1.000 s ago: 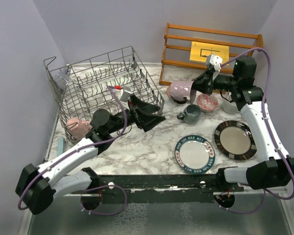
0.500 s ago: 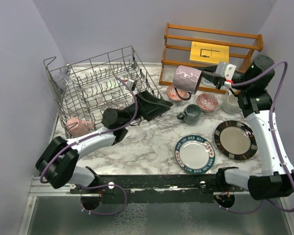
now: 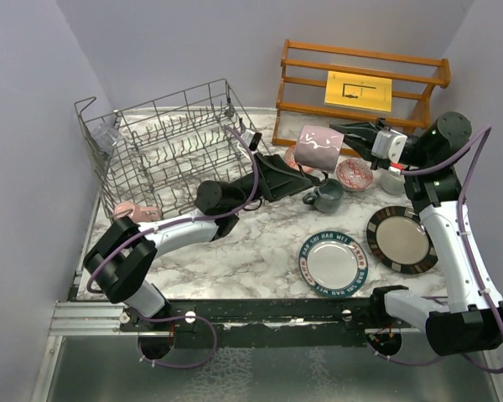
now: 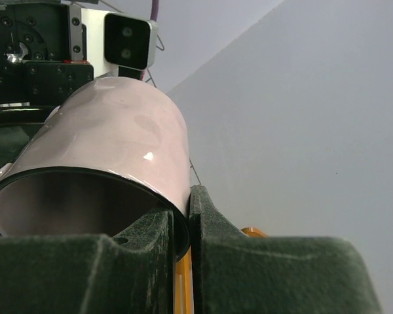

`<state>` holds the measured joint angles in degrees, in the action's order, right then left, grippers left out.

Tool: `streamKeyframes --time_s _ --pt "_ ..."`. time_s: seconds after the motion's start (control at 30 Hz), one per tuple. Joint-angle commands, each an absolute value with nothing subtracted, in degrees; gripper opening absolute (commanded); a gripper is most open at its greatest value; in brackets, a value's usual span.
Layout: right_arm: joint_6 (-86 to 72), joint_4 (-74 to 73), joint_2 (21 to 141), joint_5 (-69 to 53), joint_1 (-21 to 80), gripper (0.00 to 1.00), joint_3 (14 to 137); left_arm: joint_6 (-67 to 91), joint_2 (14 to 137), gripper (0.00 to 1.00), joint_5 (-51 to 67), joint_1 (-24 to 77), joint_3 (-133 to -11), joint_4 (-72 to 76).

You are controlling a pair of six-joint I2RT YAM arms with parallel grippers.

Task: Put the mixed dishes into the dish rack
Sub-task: Pick up the cup at the center of the board.

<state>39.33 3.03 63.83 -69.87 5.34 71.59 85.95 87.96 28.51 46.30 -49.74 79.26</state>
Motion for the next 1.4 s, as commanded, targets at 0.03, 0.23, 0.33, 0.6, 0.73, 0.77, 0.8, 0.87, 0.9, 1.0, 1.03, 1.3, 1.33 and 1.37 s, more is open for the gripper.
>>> streamKeyframes --time_s 0.03,0.23,0.33,0.6,0.73,0.77,0.8,0.87,0.9,1.0,1.03,1.3,1.33,1.37 --pt "41.86 9.46 61.74 -73.37 5.27 0.01 70.3 85.62 90.79 0.69 26.52 48.43 -53.51 79.4" --pt "45.08 8.34 61.03 -73.23 5.27 0.01 69.2 82.79 91.55 0.56 26.86 49.65 -55.75 73.1" --pt "47.2 6.65 60.51 -74.01 5.27 0.01 68.59 82.37 91.56 0.44 26.5 49.66 -55.94 72.77" --pt "48.02 6.37 59.65 -75.3 5.27 0.01 67.37 82.43 92.61 0.32 26.46 49.66 -56.55 72.7" --pt "49.71 4.87 59.43 -75.56 5.27 0.01 67.11 81.97 92.64 0.18 26.62 49.66 -56.91 71.94" --pt "50.07 4.74 59.37 -75.66 5.27 0.01 67.09 81.76 92.64 0.1 26.72 49.67 -56.97 71.52" --pt "50.45 4.67 59.22 -75.67 5.25 0.01 66.94 81.56 92.61 0.04 26.71 49.66 -57.0 71.13" --pt "51.09 4.65 58.77 -75.83 5.27 0.01 66.72 81.4 92.62 0.0 26.38 49.6 -56.76 70.68" --pt "51.39 4.68 58.6 -75.9 5.27 0.05 66.49 81.4 92.63 0.0 26.12 49.43 -56.4 70.69" --pt "52.86 4.63 57.57 -76.2 5.23 0.22 65.6 82.43 92.79 0.0 25.31 48.69 -54.95 72.7" --pt "53.47 4.53 57.18 -76.29 5.27 0.26 65.19 83.0 92.95 0.0 25.19 48.38 -54.48 74.09" --pt "53.21 4.18 56.01 -73.87 5.27 0.49 63.46 83.62 93.25 0.0 25.65 47.14 -53.23 77.8" --pt "52.96 3.7 55.96 -73.23 5.27 0.52 63.64 83.2 92.88 0.0 25.61 46.87 -52.93 77.59" --pt "52.92 2.73 55.91 -72.3 5.27 0.54 63.89 82.67 92.37 0.0 25.46 46.51 -52.51 77.08"
